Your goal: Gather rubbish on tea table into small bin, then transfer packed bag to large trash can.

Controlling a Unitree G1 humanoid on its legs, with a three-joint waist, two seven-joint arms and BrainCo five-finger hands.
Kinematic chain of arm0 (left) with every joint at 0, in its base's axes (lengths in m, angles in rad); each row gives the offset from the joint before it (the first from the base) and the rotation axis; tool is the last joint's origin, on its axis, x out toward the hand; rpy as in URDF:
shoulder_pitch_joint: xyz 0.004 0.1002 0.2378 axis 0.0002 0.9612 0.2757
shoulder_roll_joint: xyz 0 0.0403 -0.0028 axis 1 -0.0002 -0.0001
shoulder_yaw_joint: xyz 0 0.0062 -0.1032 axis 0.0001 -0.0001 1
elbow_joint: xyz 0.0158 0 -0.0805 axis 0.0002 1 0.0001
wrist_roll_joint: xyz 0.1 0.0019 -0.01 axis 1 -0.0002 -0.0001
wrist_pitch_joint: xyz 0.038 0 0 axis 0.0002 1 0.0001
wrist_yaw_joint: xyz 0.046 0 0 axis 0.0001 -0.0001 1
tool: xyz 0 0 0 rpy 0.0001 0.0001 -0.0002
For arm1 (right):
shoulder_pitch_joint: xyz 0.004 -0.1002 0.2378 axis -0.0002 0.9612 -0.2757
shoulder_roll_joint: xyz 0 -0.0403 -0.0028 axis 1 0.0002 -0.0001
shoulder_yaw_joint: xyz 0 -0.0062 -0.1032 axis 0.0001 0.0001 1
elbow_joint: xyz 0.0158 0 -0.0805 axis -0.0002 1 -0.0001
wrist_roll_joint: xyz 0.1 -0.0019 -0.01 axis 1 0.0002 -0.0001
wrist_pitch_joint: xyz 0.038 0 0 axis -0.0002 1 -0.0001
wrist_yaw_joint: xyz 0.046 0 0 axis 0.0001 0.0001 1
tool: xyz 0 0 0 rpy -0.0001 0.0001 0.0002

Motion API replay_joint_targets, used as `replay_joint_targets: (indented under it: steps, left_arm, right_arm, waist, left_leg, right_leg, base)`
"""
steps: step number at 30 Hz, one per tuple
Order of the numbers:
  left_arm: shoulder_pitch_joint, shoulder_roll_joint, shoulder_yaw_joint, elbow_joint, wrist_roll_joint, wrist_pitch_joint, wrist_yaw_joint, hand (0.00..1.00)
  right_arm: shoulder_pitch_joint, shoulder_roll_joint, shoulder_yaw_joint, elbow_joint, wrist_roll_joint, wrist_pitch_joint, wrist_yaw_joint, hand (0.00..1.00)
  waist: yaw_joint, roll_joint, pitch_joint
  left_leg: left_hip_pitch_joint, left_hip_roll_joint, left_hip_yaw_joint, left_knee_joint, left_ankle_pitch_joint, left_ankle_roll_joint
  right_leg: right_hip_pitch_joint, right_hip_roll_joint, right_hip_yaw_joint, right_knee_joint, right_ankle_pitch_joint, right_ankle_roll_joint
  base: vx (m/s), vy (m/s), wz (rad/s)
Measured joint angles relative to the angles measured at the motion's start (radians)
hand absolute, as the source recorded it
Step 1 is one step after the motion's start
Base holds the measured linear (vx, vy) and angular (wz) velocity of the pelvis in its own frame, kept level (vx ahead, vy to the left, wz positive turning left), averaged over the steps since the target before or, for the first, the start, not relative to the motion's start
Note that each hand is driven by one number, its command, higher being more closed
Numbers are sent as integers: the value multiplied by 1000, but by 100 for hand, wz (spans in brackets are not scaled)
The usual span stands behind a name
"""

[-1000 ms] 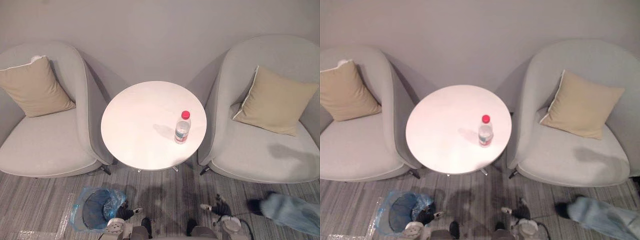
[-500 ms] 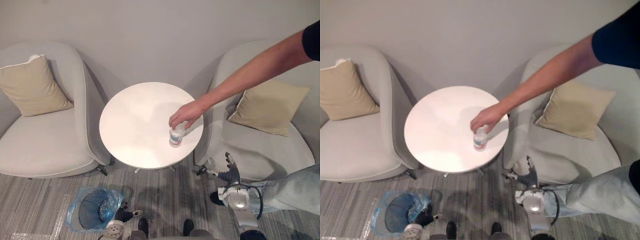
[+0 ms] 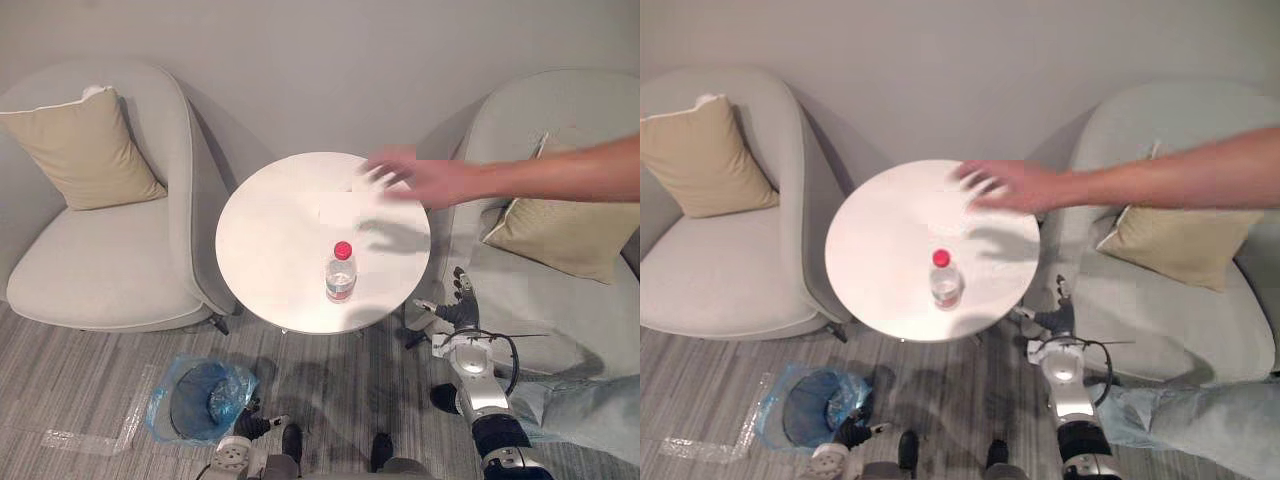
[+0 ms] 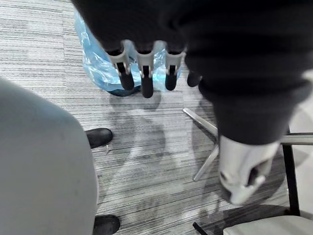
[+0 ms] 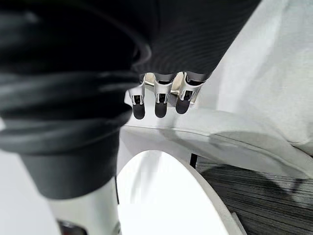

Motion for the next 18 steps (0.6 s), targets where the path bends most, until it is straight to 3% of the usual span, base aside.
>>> replay_joint_targets:
  steps: [7,14,18]
  left_arm:
    - [-3,0,-1,-4,0,-3,-5,0]
    - [-4,0,-11,-11,0,-12,-7,0]
    - [-6,-1,-20,-29,-1,-22,-6,0]
  right_arm:
    - [-1,-43,18,0,8,0,53,0]
    - [-67,-85,117,18,6,0,79,0]
    - [-156,-112,170,62,-4,0,85,0]
  waist:
    - [-4,5,21]
    - [-4,16,31]
    - [14,22,48]
  left_leg:
    - [0,0,-13,-7,11,-2]
    - [-16,-2,-39,-22,27,-3]
    - [-38,-2,-67,-22,37,-4]
  right_leg:
    - [0,0,-4,5,-6,2]
    - [-9,-1,-30,8,-8,2]
    - [-18,0,-53,10,-9,-1]
  base:
    - [-54,-3,4]
    - [-23,-5,11]
    - [-11,-5,20]
